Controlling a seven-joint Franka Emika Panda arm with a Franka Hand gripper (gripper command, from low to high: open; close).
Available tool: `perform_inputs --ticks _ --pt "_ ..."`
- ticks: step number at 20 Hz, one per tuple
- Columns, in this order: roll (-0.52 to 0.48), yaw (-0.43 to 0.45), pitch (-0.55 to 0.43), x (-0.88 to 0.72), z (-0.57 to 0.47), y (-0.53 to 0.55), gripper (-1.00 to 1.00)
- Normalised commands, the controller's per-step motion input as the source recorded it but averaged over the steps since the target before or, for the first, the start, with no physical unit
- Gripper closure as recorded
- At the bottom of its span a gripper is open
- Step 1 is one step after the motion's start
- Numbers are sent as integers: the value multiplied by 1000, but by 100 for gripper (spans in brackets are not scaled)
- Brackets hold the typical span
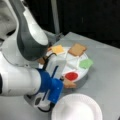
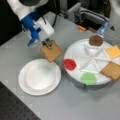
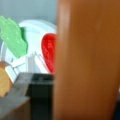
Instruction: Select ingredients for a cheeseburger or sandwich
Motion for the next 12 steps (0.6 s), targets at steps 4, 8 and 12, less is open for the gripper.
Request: perform_inputs --ticks 4,8,12 --pt "145 302 81 524 -64 -328 100" --pt "167 336 66 496 -79 -350 100" --pt "168 361 23 529 -236 -387 100"
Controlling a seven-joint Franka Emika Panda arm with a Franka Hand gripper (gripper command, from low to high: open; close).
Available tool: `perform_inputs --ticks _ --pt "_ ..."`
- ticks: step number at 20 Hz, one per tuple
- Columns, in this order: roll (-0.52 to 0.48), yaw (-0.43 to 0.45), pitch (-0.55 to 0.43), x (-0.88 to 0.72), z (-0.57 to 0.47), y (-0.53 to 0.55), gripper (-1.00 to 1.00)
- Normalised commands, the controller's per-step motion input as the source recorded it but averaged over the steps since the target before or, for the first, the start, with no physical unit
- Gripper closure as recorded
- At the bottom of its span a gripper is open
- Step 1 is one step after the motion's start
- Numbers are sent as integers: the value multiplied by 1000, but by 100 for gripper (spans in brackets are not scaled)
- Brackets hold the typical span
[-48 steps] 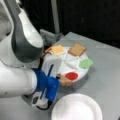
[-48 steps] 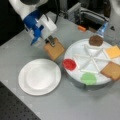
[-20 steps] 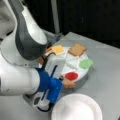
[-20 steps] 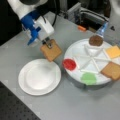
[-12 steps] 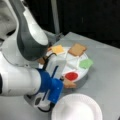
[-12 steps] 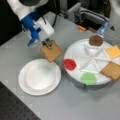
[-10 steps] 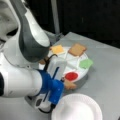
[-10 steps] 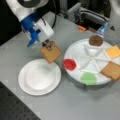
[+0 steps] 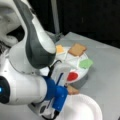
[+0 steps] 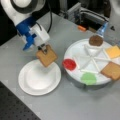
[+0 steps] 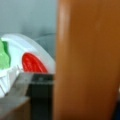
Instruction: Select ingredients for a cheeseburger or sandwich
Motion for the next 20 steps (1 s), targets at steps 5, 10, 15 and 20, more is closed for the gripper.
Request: perform_inputs --ticks 5,10,15,20 --pt "167 326 2 549 -284 -353 100" --pt "255 283 40 542 -175 -303 100" --pt "346 294 48 536 -145 -297 100" --pt "368 307 36 535 -116 -356 100"
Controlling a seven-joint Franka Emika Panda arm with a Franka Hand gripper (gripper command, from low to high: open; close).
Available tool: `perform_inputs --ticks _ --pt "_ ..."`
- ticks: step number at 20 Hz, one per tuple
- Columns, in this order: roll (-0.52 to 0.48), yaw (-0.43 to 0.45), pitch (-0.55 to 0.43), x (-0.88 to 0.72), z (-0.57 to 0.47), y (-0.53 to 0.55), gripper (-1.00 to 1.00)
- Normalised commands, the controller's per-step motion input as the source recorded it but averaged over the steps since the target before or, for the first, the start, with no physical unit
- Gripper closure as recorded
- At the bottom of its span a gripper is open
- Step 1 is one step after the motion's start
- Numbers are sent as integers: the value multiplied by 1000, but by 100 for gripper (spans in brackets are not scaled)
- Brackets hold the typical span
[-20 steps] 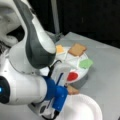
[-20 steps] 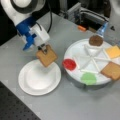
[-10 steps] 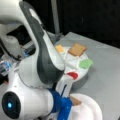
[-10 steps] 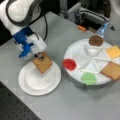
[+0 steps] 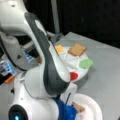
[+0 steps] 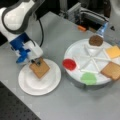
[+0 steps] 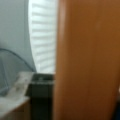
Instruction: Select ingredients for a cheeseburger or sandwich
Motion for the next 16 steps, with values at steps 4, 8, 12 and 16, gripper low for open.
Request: perform_inputs --ticks 4,8,12,16 --pt "353 305 33 514 -103 -354 100" --pt "307 279 37 477 -87 -290 100" --pt "221 197 44 391 -72 -176 100" --pt "186 130 83 290 -55 -46 100"
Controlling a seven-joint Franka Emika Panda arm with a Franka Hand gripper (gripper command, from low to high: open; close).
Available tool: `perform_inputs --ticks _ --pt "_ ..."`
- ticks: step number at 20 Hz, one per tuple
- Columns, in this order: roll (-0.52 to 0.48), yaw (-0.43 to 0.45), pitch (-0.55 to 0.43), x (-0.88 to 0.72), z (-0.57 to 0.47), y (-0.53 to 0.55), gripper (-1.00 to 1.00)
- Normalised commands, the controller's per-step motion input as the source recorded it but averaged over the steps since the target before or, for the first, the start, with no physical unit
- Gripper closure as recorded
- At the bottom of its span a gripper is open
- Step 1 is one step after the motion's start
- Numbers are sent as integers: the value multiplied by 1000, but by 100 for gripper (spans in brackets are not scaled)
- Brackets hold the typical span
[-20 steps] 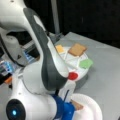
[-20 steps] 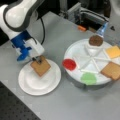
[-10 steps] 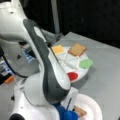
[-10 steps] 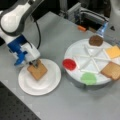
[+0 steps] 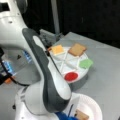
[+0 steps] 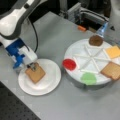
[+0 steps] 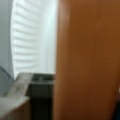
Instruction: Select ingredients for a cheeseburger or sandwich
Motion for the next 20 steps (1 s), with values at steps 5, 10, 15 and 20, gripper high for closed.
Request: perform_inputs --ticks 5,10,15,20 --pt "197 86 87 239 -31 -7 100" --pt "211 39 84 181 -28 -12 100" --pt "199 51 78 157 -26 -47 -100" --pt "194 86 72 149 -32 -64 -100"
